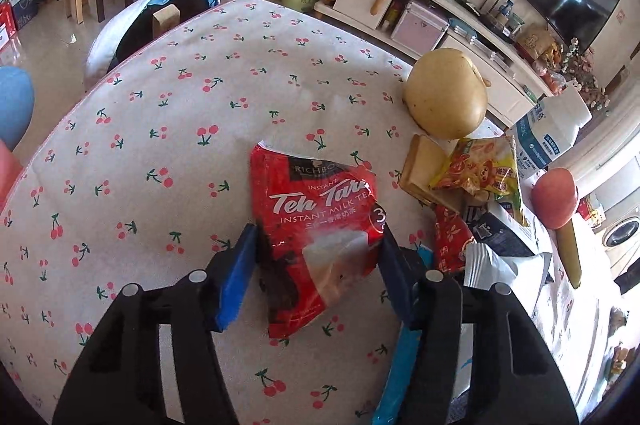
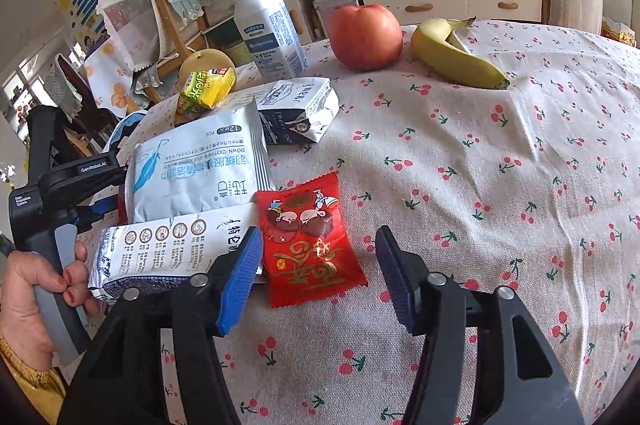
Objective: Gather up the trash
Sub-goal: 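Hold the red wrapper in the left gripper while the right gripper grasps the red candy packet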
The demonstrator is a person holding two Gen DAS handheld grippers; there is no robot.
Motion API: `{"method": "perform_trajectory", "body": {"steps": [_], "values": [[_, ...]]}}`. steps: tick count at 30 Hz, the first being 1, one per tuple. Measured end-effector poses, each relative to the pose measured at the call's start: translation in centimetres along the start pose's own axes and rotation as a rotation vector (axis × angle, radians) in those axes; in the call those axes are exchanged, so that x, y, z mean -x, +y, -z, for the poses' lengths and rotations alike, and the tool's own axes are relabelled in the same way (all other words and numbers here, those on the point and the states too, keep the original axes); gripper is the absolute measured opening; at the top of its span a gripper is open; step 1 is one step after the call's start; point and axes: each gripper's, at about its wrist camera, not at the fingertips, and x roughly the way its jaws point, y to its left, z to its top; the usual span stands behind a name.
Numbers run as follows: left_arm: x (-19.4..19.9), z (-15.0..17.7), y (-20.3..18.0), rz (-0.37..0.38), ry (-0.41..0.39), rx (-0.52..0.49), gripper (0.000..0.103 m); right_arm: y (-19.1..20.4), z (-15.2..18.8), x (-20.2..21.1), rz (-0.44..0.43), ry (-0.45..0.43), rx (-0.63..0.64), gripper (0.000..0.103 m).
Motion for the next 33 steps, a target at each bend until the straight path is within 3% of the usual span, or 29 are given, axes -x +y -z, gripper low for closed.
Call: {"method": "perform_trajectory", "body": {"steps": [16,20,23,29,33], "values": [[6.2,4.3,3.7,0.031,-0.026,-0.091,0.059,0.3,0.0,-0.4,0.041,0.003,0.039,0.06],[8.4,6.2,5.0,0.033,-0.033,-0.123,0.059,0.6,0.2,-0.4,0.092,0.001,0.07,0.05],[10.0,7.5,6.2,0.051,-0.036,-0.128,0.059,0.7,0.4,-0.3,0.098,-0.007,0.073,0.049],[12.4,9.5,7.6,0.096,-0.041,-0.151,0.059,-0.5,0.9,0.6,0.053,-0.046,-0.013,0.046],[13.6,10.4,7.9,0.115,-0.049,-0.182,0.059,-0.8,1.7,2.2,0.022,-0.093,-0.061,0.035]]}}
